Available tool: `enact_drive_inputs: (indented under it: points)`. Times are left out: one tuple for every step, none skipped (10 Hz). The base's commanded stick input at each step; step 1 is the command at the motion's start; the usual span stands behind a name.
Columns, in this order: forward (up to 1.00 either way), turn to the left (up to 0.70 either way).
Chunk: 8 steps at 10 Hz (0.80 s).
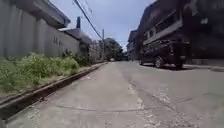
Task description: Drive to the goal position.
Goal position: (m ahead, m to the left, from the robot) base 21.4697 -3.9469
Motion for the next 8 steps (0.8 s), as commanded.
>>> enact_drive_inputs:
  points:
    - [1.00, 0.01]
    - [1.00, 0.01]
    - [1.00, 0.01]
    - [1.00, 0.01]
    - [1.00, 0.01]
    - [1.00, 0.01]
    - [1.00, 0.01]
    - [1.00, 0.01]
